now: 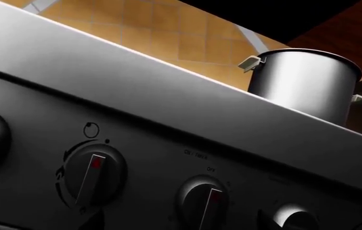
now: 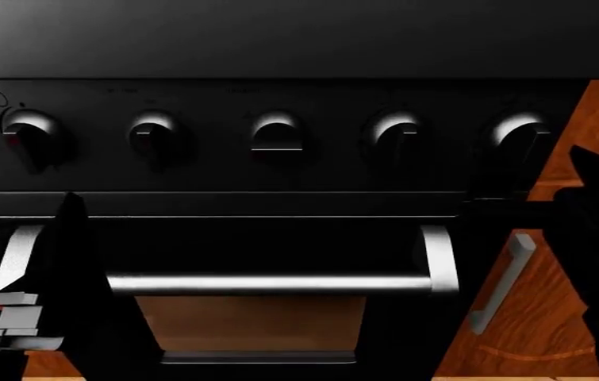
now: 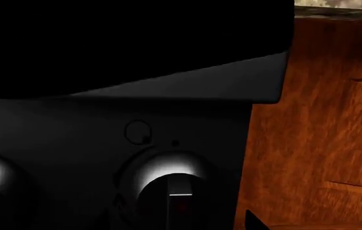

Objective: Frozen meat rests on a plate on the counter. Retrieve the meat and place it in a pot on a burner. Then turn the burner on.

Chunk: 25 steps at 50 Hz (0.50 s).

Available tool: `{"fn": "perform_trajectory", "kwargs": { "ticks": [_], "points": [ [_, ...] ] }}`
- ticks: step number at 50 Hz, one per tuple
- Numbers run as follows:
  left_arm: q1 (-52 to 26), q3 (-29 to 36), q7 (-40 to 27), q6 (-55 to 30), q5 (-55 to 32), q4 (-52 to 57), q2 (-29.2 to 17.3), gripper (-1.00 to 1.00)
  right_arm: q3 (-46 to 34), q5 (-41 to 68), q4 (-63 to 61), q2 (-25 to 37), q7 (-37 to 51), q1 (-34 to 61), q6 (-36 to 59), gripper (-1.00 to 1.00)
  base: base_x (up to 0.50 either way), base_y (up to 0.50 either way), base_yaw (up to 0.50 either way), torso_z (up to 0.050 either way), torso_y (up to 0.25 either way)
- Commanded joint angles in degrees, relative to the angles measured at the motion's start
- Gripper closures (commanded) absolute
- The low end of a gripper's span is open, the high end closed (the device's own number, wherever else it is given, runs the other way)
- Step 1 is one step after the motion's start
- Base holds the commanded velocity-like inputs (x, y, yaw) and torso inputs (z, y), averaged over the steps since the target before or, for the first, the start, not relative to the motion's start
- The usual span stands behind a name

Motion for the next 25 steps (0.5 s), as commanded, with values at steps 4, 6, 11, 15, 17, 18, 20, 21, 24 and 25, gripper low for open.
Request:
{"fn": "perform_trajectory", "kwargs": {
  "ticks": [4,6,11,15,17,18,20,21,24,25],
  "points": [
    [0.0,0.1,0.2,0.1,0.0,-0.4,0.2,-1.00,-1.1,-4.2,0.4,0.5,-2.8,-0.8,-1.1,-1.00,0.00,0.00,0.00,0.000,0.000],
    [0.1,0.0,0.2,0.2,0.0,-0.4,0.2,-1.00,-1.5,-5.4,0.5,0.4,-3.5,-1.1,-1.4,-1.00,0.00,0.00,0.00,0.000,0.000],
    [0.3,0.0,0.2,0.4,0.0,-0.5,0.1,-1.00,-1.9,-6.3,0.6,0.5,-4.2,-1.4,-1.9,-1.00,0.00,0.00,0.00,0.000,0.000],
    [0.7,-0.1,0.2,0.6,0.1,-0.5,0.1,-1.00,-2.2,-7.1,0.7,0.7,-4.9,-1.8,-2.3,-1.00,0.00,0.00,0.00,0.000,0.000],
    [0.7,-0.2,0.3,0.7,0.0,-0.6,0.1,-1.00,-2.5,-7.8,0.8,0.7,-5.4,-1.9,-2.6,-1.00,0.00,0.00,0.00,0.000,0.000],
    [0.7,-0.1,0.3,0.8,0.0,-0.7,0.2,-1.00,-2.8,-8.4,0.9,0.6,-5.7,-2.0,-2.7,-1.00,0.00,0.00,0.00,0.000,0.000],
    [0.8,-0.1,0.4,0.9,0.0,-0.9,0.2,-1.00,-3.2,-9.4,1.2,0.6,-6.4,-2.0,-3.0,-1.00,0.00,0.00,0.00,0.000,0.000],
    [0.8,-0.1,0.4,0.9,0.0,-0.9,0.3,-1.00,-3.4,-10.0,1.3,0.7,-6.7,-2.1,-3.2,-1.00,0.00,0.00,0.00,0.000,0.000],
    [0.8,-0.1,0.5,0.9,0.0,-1.1,0.4,-1.00,-4.0,-11.4,1.7,0.8,-7.6,-2.2,-3.8,-1.00,0.00,0.00,0.00,0.000,0.000],
    [0.7,0.0,0.5,0.9,-0.1,-1.2,0.4,-1.00,-4.2,-11.8,1.9,0.8,-7.9,-2.2,-4.0,-1.00,0.00,0.00,0.00,0.000,0.000]
  ]
}}
